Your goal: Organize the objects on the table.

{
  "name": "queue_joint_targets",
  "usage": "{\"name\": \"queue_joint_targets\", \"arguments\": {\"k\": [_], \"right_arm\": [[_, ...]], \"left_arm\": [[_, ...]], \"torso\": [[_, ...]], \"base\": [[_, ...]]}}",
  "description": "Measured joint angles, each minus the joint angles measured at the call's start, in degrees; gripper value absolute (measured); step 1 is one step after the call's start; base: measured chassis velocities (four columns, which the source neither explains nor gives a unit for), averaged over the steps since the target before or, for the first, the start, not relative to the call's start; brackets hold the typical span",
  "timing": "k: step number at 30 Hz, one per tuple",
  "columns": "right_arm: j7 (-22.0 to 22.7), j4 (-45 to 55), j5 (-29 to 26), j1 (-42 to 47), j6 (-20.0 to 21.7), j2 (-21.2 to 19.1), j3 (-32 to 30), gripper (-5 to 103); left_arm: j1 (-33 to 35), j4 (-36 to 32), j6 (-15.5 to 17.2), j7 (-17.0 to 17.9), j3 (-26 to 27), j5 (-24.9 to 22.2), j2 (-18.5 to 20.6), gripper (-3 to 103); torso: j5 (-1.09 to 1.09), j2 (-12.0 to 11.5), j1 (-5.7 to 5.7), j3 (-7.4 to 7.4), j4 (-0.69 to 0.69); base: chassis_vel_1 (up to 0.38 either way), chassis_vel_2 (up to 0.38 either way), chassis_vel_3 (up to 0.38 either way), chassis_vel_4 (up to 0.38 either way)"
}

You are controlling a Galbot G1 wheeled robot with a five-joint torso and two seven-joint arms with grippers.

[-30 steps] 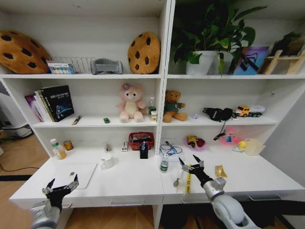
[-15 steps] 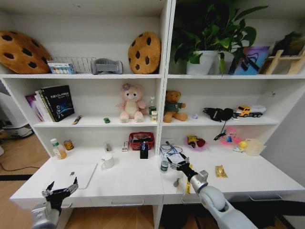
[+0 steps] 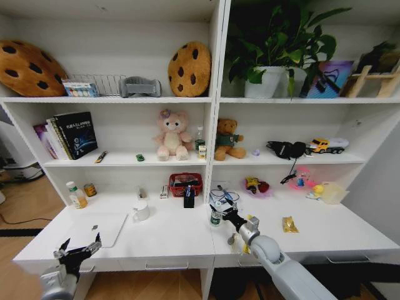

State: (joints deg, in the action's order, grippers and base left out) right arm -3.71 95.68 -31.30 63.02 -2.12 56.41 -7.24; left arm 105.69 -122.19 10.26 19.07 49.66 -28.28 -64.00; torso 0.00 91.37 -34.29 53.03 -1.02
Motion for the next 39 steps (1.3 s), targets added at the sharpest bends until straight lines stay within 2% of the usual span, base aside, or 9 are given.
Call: {"name": "queue_joint_targets", "arguments": {"k": [4, 6, 11, 14, 17, 20, 22, 32, 39], "right_arm": [[0.1, -1.9, 0.5, -0.8, -0.7, 0.9, 0.3, 97], [0.1, -2.8, 0.6, -1.4, -1.0, 1.1, 0.7, 83], [0.0, -3.4, 0.7, -1.6, -1.3, 1.4, 1.1, 71], [0.0, -3.5, 0.8, -1.6, -1.3, 1.4, 1.1, 71], [0.0, -3.6, 0.9, -1.6, -1.3, 1.5, 1.3, 49], [0.0, -3.6, 0.9, -1.6, -1.3, 1.6, 1.3, 44], [0.0, -3.3, 0.9, -1.4, -1.4, 1.7, 1.5, 31], [0.1, 0.3, 0.0, 0.9, -1.8, 0.7, -1.5, 27], [-2.0, 11.6, -2.1, 14.1, -3.9, -2.7, -13.4, 27]], "left_arm": [[-0.2, 0.4, 0.0, 0.0, -0.1, -0.1, 0.1, 100], [-0.5, 0.6, 0.1, 0.0, -0.2, -0.2, 0.2, 100], [-0.7, 0.8, 0.1, 0.1, -0.2, -0.4, 0.4, 100], [-0.8, 0.8, 0.1, 0.1, -0.2, -0.4, 0.5, 100], [-0.8, 0.8, 0.1, 0.1, -0.2, -0.5, 0.5, 100], [-0.9, 0.8, 0.1, 0.1, -0.2, -0.5, 0.6, 100], [-1.0, 0.9, 0.1, 0.1, -0.2, -0.6, 0.6, 100], [-1.2, 0.8, 0.2, 0.1, -0.4, -0.6, 0.7, 100], [-1.2, 0.6, 0.3, 0.2, -0.4, -0.5, 0.8, 100]], "torso": [[0.0, 0.0, 0.0, 0.0, 0.02], [0.0, 0.0, 0.0, 0.0, 0.02], [0.0, 0.0, 0.0, 0.0, 0.02], [0.0, 0.0, 0.0, 0.0, 0.01], [0.0, 0.0, 0.0, 0.0, 0.01], [0.0, 0.0, 0.0, 0.0, 0.02], [0.0, 0.0, 0.0, 0.0, 0.02], [0.0, 0.0, 0.0, 0.0, 0.02], [0.0, 0.0, 0.0, -0.01, 0.0]], "base": [[0.0, 0.0, 0.0, 0.0], [0.0, 0.0, 0.0, 0.0], [0.0, 0.0, 0.0, 0.0], [0.0, 0.0, 0.0, 0.0], [0.0, 0.0, 0.0, 0.0], [0.0, 0.0, 0.0, 0.0], [0.0, 0.0, 0.0, 0.0], [0.0, 0.0, 0.0, 0.0], [0.0, 0.0, 0.0, 0.0]]}}
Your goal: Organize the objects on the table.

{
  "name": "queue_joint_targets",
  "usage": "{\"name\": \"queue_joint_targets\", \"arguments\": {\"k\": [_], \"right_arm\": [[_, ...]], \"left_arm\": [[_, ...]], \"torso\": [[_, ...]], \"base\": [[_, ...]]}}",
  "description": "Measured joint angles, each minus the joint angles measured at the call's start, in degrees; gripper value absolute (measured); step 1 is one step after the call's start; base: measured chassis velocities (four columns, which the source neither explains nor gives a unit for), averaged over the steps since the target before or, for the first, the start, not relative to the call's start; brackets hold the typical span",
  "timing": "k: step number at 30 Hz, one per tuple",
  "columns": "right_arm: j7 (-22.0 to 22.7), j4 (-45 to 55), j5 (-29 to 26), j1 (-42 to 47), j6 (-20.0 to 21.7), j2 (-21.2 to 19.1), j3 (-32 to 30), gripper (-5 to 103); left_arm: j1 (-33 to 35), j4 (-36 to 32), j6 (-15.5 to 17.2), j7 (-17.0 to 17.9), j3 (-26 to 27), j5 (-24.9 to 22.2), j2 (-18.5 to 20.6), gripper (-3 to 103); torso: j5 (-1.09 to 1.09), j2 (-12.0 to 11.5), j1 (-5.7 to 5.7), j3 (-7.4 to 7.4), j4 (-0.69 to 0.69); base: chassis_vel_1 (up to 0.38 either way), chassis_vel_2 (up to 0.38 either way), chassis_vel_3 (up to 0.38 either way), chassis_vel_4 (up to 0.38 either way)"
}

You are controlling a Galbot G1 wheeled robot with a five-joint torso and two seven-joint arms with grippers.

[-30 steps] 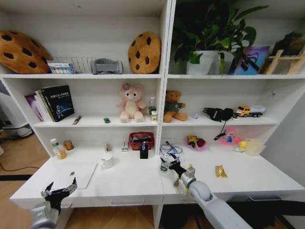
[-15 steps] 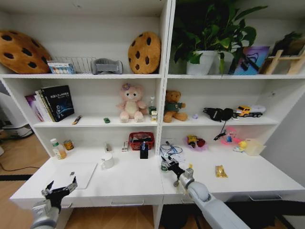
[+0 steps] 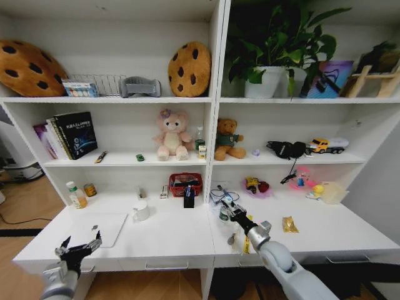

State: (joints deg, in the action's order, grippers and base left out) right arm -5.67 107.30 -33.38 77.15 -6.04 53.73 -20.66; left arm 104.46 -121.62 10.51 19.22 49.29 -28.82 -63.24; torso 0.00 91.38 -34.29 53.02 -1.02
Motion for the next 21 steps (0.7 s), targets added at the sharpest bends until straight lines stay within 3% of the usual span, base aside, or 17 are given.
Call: {"name": "queue_joint_targets", "arguments": {"k": [4, 10, 14, 21], "right_arm": [[-2.6, 2.6, -0.4, 4.0, -1.9, -0.7, -2.6, 27], [-10.8, 4.4, 1.2, 10.1, -9.3, -1.0, -5.6, 27], [-13.4, 4.7, 1.8, 13.4, -11.5, -0.8, -6.4, 27], [-21.8, 4.1, 4.3, 22.5, -17.7, -0.6, -6.5, 27]], "left_arm": [[0.4, -0.2, 0.0, 0.0, 0.2, 0.2, -0.3, 100], [1.4, -0.9, -0.4, -0.1, 1.1, 0.7, -1.3, 100], [1.5, -1.0, -0.4, -0.1, 1.3, 0.8, -1.4, 100], [1.7, -1.1, -0.5, -0.1, 1.5, 0.8, -1.2, 100]], "torso": [[0.0, 0.0, 0.0, 0.0, -0.01], [0.0, 0.0, 0.0, 0.0, 0.02], [0.0, 0.0, 0.0, 0.0, 0.02], [0.01, 0.0, 0.01, 0.0, 0.0]], "base": [[0.0, 0.0, 0.0, 0.0], [0.0, 0.0, 0.0, 0.0], [0.0, 0.0, 0.0, 0.0], [0.0, 0.0, 0.0, 0.0]]}}
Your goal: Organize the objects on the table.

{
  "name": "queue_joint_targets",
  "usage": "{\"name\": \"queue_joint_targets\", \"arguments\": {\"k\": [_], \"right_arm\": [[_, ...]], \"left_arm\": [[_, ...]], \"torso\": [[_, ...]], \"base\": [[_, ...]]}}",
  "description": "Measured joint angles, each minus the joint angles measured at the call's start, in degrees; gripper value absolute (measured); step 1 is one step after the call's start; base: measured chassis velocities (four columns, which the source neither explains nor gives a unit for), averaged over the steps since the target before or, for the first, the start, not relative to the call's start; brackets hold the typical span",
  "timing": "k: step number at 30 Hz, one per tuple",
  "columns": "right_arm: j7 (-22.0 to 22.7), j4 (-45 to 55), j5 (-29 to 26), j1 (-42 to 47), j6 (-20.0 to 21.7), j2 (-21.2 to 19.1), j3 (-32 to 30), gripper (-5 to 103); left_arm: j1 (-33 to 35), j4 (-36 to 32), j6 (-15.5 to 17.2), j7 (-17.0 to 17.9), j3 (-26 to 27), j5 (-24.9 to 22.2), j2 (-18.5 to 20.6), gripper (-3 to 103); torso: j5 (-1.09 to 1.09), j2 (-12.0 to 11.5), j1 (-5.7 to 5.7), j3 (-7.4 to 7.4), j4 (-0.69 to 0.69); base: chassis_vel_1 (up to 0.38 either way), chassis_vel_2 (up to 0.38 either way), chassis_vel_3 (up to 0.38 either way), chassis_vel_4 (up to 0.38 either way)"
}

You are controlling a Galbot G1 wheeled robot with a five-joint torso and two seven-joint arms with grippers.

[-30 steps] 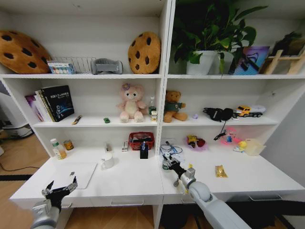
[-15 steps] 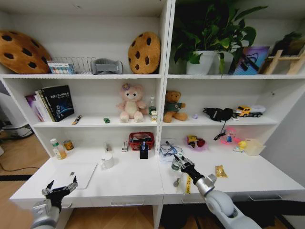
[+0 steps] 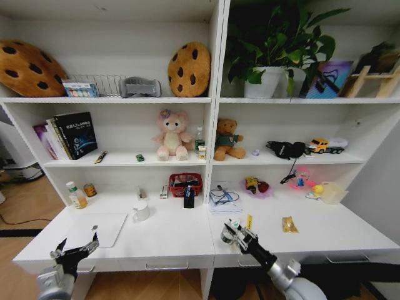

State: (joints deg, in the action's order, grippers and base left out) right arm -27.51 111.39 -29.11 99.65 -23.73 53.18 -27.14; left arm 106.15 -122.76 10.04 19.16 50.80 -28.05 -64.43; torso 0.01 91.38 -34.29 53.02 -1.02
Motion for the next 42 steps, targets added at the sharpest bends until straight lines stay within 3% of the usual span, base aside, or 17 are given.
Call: {"name": "queue_joint_targets", "arguments": {"k": [14, 22, 29, 34, 38, 42], "right_arm": [[-12.2, -7.2, 5.2, 7.9, -8.8, 1.5, 1.2, 27], [-16.6, -21.5, 6.7, 7.4, -13.7, 1.9, 1.2, 27], [-15.5, -32.2, 8.2, 4.2, -16.0, 3.2, 1.9, 27], [-12.0, -41.5, 11.5, -1.4, -16.1, 4.0, 2.5, 27], [-7.9, -49.1, 11.9, -7.0, -14.7, 5.5, 3.1, 27], [-6.6, -51.5, 12.2, -9.7, -13.2, 7.0, 3.2, 27]], "left_arm": [[0.7, -0.1, -0.2, 0.0, 0.6, -0.2, 0.2, 100], [0.4, -0.1, -0.2, 0.0, 0.0, 0.2, -0.2, 100], [0.7, -0.2, -0.2, 0.0, -0.1, 0.4, -0.3, 100], [0.7, -0.4, -0.1, 0.1, -0.2, 0.5, -0.3, 100], [1.2, -0.5, -0.1, 0.1, -0.2, 0.9, -0.4, 100], [1.4, -0.5, -0.1, 0.1, -0.4, 1.1, -0.5, 100]], "torso": [[0.0, 0.0, 0.0, 0.0, 0.01], [-0.02, 0.0, 0.0, 0.0, 0.01], [-0.02, 0.0, 0.0, 0.01, 0.0], [-0.01, 0.0, -0.01, 0.01, 0.02], [0.0, 0.0, -0.01, 0.01, 0.02], [0.0, 0.0, -0.01, 0.01, 0.02]], "base": [[0.0, 0.0, 0.0, 0.0], [0.0, 0.0, 0.0, 0.0], [0.0, 0.0, 0.0, 0.0], [0.0, 0.0, 0.0, 0.0], [0.0, 0.0, 0.0, 0.0], [0.0, 0.0, 0.0, 0.0]]}}
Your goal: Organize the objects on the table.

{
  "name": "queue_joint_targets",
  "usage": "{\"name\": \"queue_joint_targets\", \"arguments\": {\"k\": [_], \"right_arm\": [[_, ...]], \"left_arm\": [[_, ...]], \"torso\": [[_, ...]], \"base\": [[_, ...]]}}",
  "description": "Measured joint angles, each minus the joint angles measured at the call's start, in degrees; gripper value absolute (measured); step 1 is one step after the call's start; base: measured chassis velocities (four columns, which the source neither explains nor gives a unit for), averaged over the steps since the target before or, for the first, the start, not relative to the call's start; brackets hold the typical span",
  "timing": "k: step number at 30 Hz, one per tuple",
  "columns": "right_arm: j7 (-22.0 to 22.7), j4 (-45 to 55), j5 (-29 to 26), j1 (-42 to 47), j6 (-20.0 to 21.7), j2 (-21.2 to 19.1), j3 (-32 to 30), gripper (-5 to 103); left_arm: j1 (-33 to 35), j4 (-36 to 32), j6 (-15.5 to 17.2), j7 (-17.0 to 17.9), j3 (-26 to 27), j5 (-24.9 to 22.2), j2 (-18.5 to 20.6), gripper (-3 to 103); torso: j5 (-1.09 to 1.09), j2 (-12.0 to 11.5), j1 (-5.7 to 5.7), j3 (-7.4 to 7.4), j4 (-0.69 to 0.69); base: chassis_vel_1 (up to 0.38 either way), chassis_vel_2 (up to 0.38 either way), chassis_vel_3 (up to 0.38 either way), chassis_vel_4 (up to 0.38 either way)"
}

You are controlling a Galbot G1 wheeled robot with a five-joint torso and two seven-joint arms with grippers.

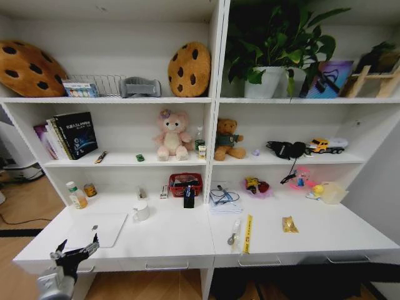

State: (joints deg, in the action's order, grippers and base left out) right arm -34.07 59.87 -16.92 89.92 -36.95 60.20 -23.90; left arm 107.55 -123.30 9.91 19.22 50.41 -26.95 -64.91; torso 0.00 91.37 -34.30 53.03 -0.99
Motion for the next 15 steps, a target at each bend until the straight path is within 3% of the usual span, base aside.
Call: {"name": "queue_joint_targets", "arguments": {"k": [5, 15], "right_arm": [[3.6, -6.4, 2.7, -6.8, 1.8, 4.3, 0.5, 27], [5.1, -14.3, 5.4, -13.6, 3.0, 8.1, 1.0, 27]], "left_arm": [[0.3, 0.0, 0.0, 0.0, -0.1, 0.1, 0.1, 100], [0.8, 0.0, 0.0, 0.0, 0.1, 0.0, 0.3, 100]], "torso": [[-0.01, 0.0, 0.0, 0.0, 0.0], [0.01, 0.0, 0.0, 0.0, -0.01]], "base": [[0.0, 0.0, 0.0, 0.0], [0.0, 0.0, 0.0, 0.0]]}}
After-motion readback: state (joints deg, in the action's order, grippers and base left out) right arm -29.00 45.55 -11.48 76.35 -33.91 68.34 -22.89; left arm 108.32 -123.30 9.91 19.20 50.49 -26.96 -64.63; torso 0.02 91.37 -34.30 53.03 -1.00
